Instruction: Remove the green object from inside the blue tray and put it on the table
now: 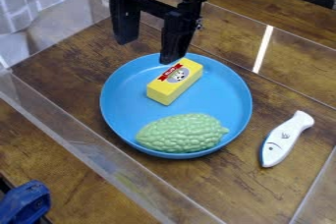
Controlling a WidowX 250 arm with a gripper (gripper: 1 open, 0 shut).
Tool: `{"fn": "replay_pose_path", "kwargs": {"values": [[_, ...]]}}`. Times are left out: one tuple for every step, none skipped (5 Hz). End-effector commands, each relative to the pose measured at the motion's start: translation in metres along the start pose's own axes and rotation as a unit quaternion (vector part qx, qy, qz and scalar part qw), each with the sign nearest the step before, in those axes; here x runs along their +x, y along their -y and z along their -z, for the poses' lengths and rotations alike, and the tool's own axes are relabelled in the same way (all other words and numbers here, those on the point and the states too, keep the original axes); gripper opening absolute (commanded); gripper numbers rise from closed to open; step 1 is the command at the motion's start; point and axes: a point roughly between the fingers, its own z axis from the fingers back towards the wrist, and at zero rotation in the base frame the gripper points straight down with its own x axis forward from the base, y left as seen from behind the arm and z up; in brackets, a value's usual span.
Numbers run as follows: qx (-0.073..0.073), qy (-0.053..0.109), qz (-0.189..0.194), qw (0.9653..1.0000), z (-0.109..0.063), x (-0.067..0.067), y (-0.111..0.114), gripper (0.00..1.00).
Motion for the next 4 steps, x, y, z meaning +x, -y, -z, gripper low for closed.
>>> {"fn": "replay_pose_path", "kwargs": {"values": [[-0.002, -0.005, 0.004, 1.0, 0.007, 0.002, -0.006, 1.0], [0.001, -0.003, 0.082, 0.9966, 0.013, 0.004, 0.005, 1.0], [0.001, -0.003, 0.142, 0.9899, 0.012, 0.006, 0.015, 1.0], [0.004, 0.0, 0.178, 0.984, 0.018, 0.015, 0.013, 1.0]]}}
